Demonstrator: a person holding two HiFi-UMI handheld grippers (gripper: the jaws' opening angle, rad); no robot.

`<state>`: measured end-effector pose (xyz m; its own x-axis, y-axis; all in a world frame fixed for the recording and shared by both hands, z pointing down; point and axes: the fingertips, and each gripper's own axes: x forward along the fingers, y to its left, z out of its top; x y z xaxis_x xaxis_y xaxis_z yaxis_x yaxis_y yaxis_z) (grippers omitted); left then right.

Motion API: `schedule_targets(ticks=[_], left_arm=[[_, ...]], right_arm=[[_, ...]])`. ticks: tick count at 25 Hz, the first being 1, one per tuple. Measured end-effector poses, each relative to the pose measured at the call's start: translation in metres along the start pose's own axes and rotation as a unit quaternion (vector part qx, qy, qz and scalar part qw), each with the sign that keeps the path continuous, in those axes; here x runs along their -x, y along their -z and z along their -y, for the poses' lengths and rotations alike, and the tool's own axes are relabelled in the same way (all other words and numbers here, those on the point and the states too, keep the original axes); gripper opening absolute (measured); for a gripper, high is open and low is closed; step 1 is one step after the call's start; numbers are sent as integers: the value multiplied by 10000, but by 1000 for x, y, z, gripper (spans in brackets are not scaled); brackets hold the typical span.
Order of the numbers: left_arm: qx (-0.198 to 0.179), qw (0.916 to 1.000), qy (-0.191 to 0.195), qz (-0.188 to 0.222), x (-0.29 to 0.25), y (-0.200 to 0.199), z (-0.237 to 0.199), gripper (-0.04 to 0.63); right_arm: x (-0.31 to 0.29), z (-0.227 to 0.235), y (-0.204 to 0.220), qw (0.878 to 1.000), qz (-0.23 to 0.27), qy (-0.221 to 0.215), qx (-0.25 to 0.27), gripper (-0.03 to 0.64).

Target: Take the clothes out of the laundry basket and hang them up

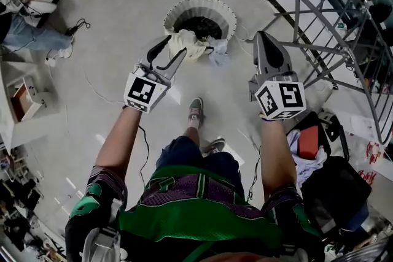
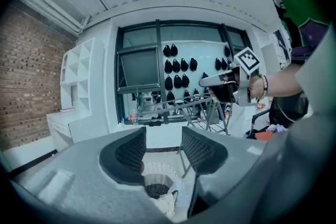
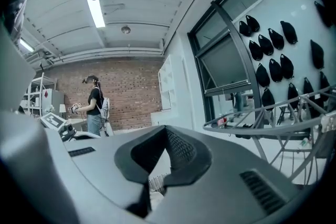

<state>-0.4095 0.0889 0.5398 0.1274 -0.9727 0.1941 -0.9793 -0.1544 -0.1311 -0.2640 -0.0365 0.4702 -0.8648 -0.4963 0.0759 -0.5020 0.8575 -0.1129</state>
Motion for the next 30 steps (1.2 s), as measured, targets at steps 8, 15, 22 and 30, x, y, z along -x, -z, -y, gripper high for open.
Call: schedule_targets(ticks=[8,15,22,30], left_arm=[[195,9968,278,-728,-52,113,10,212],[339,9868,506,-1498,-82,233,9,212],[355,9755,486,-2117,-114,342,-7,197],[280,9647,412,-2586,-156,435,-19,189]], right_arm=[[-29,21,58,9990,-127,152,-407,0],[-51,33,123,9959,-414,398,-692,0],[-66,30,173,9945,-623,455,-711,0],[-79,42,217,9956,-637,420,-552,0]])
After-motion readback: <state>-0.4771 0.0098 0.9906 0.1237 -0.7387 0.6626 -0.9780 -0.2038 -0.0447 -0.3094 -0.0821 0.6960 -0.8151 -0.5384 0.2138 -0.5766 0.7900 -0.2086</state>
